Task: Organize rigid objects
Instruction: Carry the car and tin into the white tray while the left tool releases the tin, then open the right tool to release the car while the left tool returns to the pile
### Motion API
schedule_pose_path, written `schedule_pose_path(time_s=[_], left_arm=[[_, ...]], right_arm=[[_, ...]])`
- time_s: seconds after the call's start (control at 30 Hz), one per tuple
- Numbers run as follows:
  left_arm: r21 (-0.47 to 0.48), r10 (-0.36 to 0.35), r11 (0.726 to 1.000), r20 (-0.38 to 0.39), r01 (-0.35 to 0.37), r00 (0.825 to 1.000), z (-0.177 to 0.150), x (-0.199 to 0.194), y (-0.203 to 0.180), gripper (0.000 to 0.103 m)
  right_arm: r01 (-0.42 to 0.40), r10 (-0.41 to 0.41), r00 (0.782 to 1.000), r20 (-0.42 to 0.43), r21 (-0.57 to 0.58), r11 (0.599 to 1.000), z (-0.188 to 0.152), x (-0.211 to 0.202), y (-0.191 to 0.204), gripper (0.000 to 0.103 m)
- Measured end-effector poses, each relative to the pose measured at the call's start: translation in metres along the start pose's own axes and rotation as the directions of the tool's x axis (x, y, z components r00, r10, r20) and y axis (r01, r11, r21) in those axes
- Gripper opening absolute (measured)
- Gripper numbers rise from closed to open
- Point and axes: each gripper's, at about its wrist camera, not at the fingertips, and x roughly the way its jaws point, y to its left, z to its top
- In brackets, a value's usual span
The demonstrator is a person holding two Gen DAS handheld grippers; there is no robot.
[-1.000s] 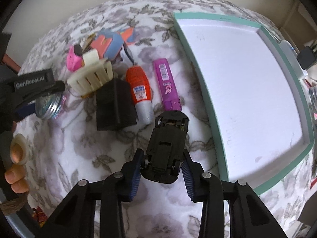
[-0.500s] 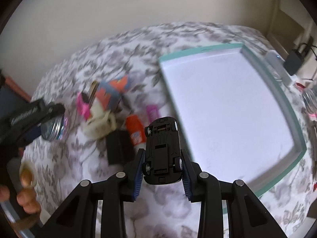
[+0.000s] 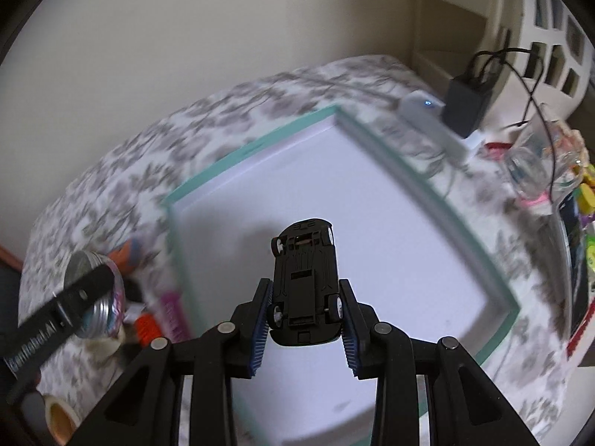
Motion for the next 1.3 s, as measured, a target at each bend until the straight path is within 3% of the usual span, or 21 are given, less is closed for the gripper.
schedule_pose_path(time_s=[0.3, 0.63, 1.13, 1.3], left_arm=[[0.079, -0.034, 0.996, -0.024, 0.036, 0.999, 0.014, 0.033, -0.055, 0.072], [0.152, -0.04, 0.987, -0.038, 0.046, 0.998, 0.015, 0.048, -0.093, 0.073], [0.086, -0.049, 0.995, -0.012, 0.05, 0.999, 0.012, 0.018, -0.066, 0.079], [0.025, -0.031, 0.999, 0.004, 0.031, 0.999, 0.005, 0.004, -0.035, 0.08]], right_arm=[[0.085, -0.085, 0.996, -0.007, 0.11, 0.99, 0.018, 0.027, -0.049, 0.036], [0.113, -0.111, 0.993, -0.029, 0.107, 0.988, 0.019, 0.04, -0.062, 0.036], [0.128, -0.125, 0.991, -0.051, 0.051, 0.991, 0.009, 0.04, -0.055, 0.038], [0.127, -0.126, 0.991, -0.044, 0.025, 0.992, 0.005, 0.035, -0.05, 0.055]])
